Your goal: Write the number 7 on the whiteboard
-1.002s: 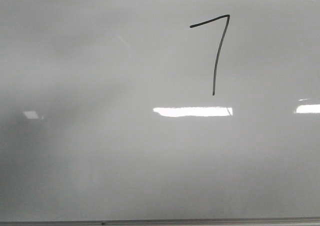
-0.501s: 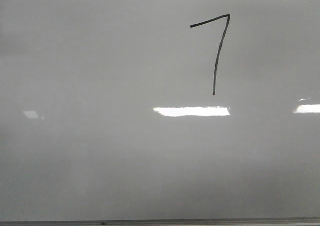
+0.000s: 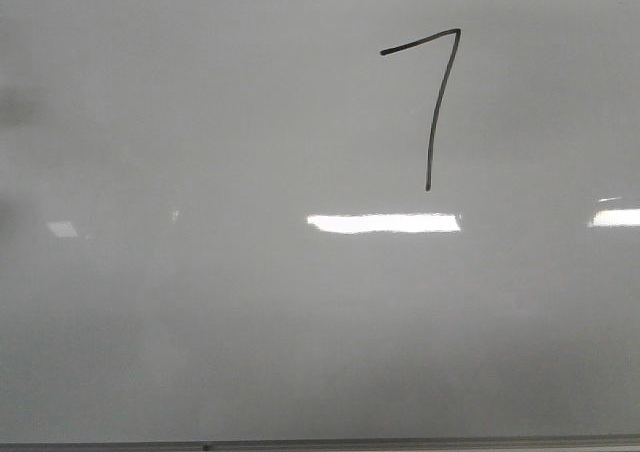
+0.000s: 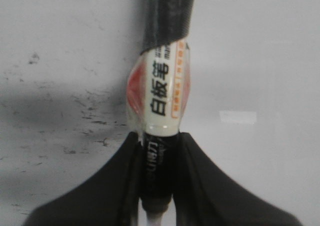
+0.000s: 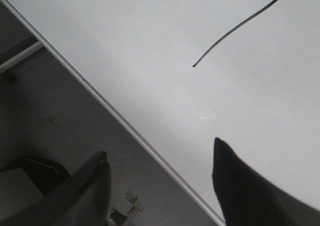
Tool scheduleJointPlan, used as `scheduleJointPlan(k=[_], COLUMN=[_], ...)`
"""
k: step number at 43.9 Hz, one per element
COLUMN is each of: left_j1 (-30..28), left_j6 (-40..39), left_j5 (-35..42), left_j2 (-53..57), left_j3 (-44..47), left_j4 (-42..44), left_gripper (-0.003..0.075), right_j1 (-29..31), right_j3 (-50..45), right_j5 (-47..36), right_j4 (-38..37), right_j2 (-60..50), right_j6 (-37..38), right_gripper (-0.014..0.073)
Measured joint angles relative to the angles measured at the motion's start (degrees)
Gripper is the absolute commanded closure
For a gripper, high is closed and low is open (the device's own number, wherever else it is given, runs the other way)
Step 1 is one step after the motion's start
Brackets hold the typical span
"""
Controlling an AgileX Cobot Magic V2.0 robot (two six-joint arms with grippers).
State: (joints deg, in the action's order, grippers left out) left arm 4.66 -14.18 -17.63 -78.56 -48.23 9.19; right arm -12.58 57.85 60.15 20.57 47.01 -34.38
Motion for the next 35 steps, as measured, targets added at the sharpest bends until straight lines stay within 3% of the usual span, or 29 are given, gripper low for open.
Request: scheduleJointPlan(k=[11,14,26,35], left_j1=[0.00,0.00,0.00,1.54], left_j6=[0.00,0.00,0.00,0.13], left_j5=[0.23,-0.01,-5.10,-11.73], left_j2=[-3.98,-4.31,-1.91,8.51], left_j3=[-0.70,-0.99,-3.21,-4.09], left_j4=[-0.14,-0.14,0.01,0.47], left_gripper=[0.0329,0.0288,0.0293,0.0293], right_j1=[0.00,0.00,0.00,0.00], right_j3=[0.00,0.00,0.00,0.00], right_j5=[0.12,0.12,0.12,0.24], right_j4=[0.00,0.00,-0.43,-6.46], right_j2=[0.00,0.00,-0.24,-2.07], right_j6=[0.00,0.00,0.84,13.69], right_gripper=[0.0130,0.0130,0.0130,0.0170])
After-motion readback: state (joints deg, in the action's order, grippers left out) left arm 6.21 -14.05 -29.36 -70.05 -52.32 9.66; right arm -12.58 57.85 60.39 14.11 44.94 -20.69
